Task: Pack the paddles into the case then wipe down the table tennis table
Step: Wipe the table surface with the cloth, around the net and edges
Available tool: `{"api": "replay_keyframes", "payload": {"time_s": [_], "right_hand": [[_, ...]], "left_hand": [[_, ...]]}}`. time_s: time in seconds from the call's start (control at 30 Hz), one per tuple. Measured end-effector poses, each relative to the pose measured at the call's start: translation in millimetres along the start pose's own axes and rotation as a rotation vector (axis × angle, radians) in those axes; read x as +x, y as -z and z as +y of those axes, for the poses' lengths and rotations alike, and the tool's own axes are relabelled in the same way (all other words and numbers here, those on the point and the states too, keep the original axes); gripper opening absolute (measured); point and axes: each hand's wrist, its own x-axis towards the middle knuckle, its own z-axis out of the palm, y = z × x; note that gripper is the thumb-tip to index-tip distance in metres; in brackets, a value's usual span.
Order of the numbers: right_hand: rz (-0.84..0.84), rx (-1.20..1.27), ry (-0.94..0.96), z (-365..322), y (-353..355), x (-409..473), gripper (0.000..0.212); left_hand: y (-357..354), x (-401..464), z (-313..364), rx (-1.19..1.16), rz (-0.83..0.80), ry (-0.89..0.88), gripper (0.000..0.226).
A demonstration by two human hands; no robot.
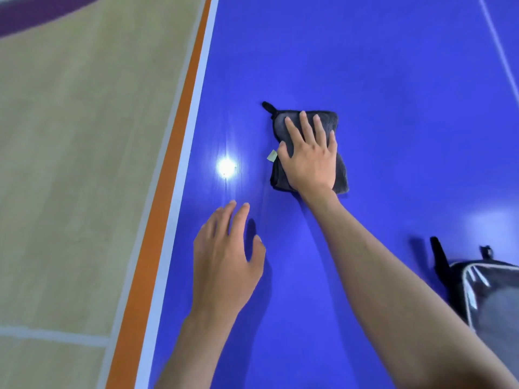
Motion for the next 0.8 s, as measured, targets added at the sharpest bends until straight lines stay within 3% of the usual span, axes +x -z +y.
{"api": "replay_keyframes", "payload": {"time_s": [0.23,0.5,0.67,0.8], "right_hand": [[0.052,0.002,-0.036,-6.1,12.5,-163.2,0.062],[0.08,-0.013,-0.084,-2.2,23.7,-335.7,0.058],[0.089,-0.01,-0.125,-3.5,33.2,-409.5,0.059],[0.055,-0.014,-0.147,-3.2,36.1,-415.6,0.064]], "left_hand": [[3.3,-73.1,-23.5,0.061,0.022,-0.079,0.05],[5.8,-151.9,-20.6,-0.038,0.084,-0.137,0.038],[3.3,-169.7,-14.1,-0.053,0.072,-0.124,0.034],[-4.3,-162.5,-10.1,-0.046,0.079,-0.134,0.032]]}}
